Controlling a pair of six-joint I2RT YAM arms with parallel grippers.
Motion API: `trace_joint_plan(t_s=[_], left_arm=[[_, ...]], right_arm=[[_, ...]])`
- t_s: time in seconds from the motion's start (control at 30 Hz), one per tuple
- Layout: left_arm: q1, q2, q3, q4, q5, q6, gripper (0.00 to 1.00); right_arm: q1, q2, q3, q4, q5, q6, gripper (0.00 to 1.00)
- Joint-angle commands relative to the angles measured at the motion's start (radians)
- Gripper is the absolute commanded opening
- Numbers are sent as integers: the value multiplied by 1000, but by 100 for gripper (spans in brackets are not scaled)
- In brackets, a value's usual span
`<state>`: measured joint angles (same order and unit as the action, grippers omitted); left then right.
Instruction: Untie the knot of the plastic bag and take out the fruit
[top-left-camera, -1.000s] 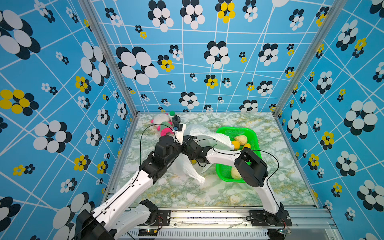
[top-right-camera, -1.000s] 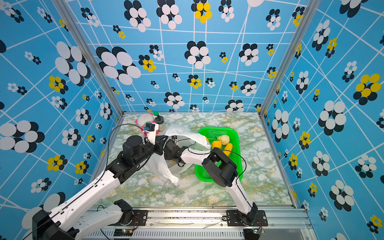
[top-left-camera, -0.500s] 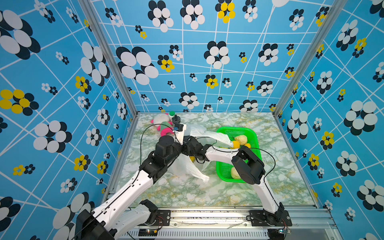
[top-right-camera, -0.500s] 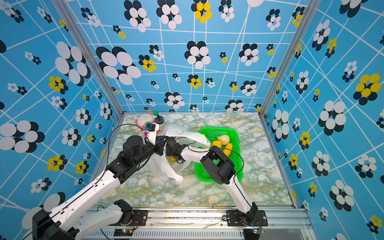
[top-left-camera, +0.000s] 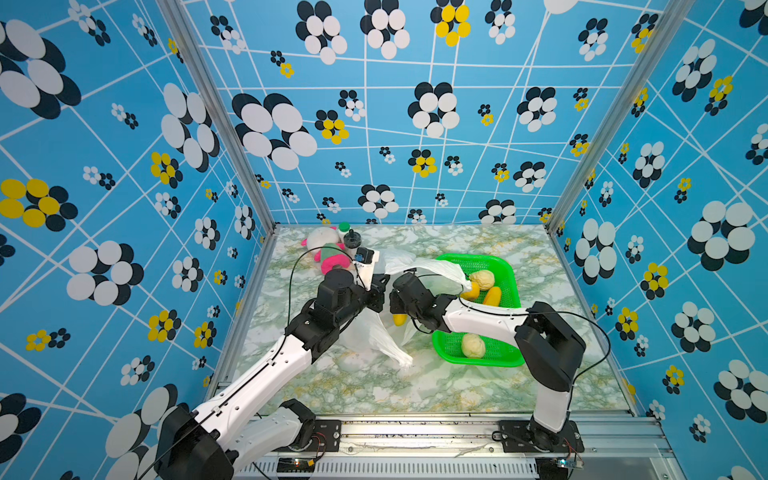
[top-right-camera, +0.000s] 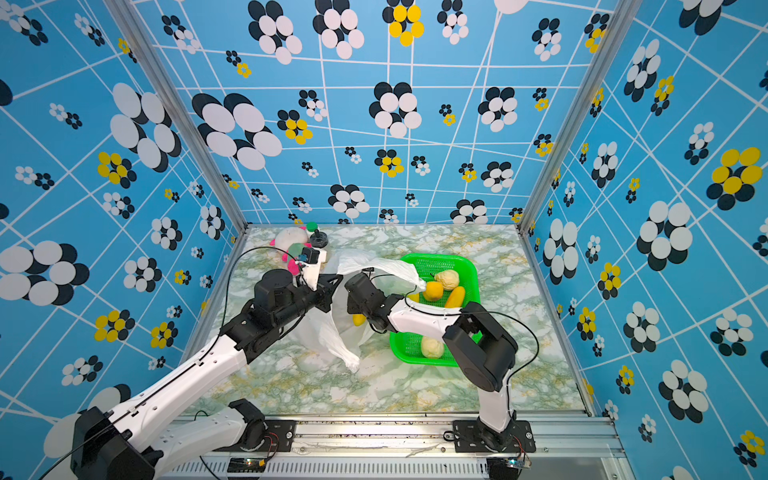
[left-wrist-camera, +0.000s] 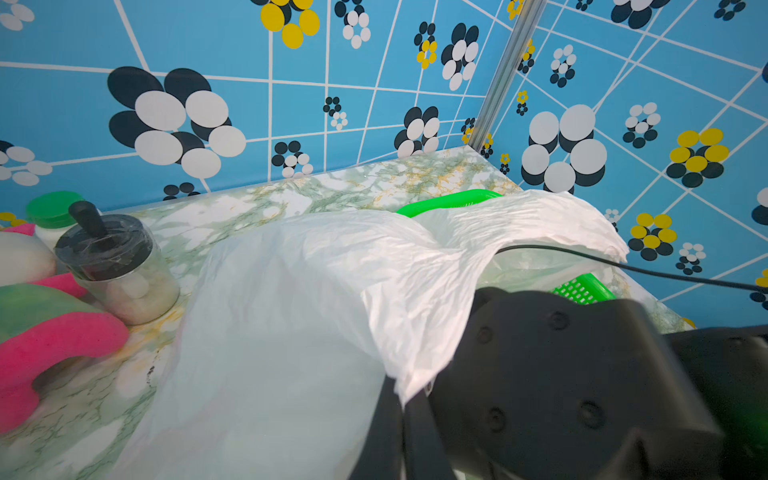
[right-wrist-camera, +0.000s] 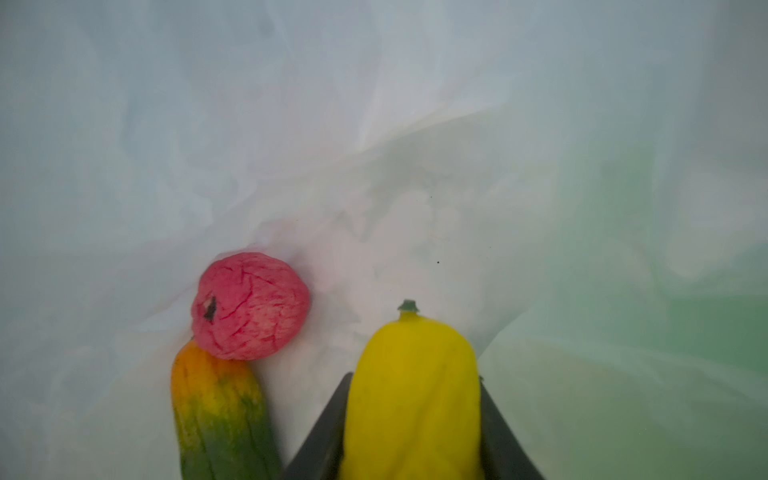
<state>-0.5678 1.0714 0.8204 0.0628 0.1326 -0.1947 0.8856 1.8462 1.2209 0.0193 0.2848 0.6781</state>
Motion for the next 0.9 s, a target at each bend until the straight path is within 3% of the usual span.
trace_joint_plan(t_s=[0.0, 0.23, 0.33, 0.57, 0.7, 0.77, 0.87], left_arm=[[-13, 14, 23, 61, 45, 46, 0], [-18, 23, 7, 129, 115, 97, 0], [-17, 21, -16, 182, 198, 159, 0], [-31, 31, 13, 197, 285, 222, 0], [-29, 86, 62, 173, 202, 279, 0], [-26, 118, 104, 125, 150, 328, 0], [-3, 163, 156, 132, 59, 409, 0]], right_arm=[[-2, -70, -56, 50, 26, 5, 33], [-3, -249, -200, 104, -9, -1, 32], [-2, -367, -293, 152, 2, -34, 32], [3, -792, -535, 175, 131, -135, 33], [1, -1054, -612, 116, 208, -196, 37], [1, -1135, -632, 93, 237, -234, 38], [-10, -1182, -634, 26, 387, -236, 39]])
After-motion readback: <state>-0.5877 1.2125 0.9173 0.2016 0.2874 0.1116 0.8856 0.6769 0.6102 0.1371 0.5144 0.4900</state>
